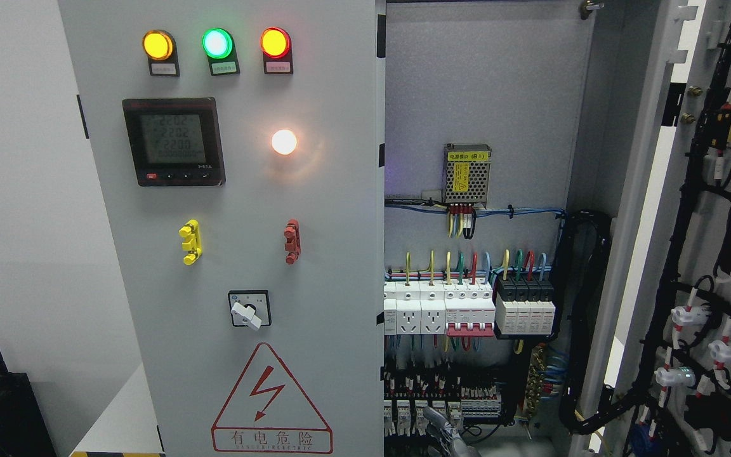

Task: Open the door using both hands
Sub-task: 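Raise the right hand toward the lower cabinet interior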

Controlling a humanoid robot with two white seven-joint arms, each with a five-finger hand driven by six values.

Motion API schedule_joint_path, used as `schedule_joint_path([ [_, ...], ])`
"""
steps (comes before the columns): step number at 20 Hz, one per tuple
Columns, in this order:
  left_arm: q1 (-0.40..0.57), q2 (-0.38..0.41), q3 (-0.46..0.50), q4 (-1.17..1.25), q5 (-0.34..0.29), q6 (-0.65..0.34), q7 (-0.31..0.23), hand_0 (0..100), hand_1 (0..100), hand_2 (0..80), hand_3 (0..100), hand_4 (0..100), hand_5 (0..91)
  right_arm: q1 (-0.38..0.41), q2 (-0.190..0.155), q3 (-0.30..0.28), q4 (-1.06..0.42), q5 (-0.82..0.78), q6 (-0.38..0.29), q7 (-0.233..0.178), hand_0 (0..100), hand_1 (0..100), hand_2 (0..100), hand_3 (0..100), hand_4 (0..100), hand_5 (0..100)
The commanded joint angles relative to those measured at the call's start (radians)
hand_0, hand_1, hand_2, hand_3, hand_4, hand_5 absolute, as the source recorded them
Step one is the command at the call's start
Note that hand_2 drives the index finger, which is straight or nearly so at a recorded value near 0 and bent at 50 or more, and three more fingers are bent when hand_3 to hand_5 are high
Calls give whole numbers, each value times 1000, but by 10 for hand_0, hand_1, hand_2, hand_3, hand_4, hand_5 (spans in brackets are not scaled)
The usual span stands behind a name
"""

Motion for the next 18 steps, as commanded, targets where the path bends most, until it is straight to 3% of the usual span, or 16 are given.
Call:
schedule_joint_path([
  [1,0,0,0,-11,0,1,0,0,0,0,0,32,0,-32,54,15,61,0,11,0,0,0,0,0,0,0],
  [18,0,0,0,-11,0,1,0,0,0,0,0,32,0,-163,54,13,176,0,36,1,0,0,0,0,0,0],
])
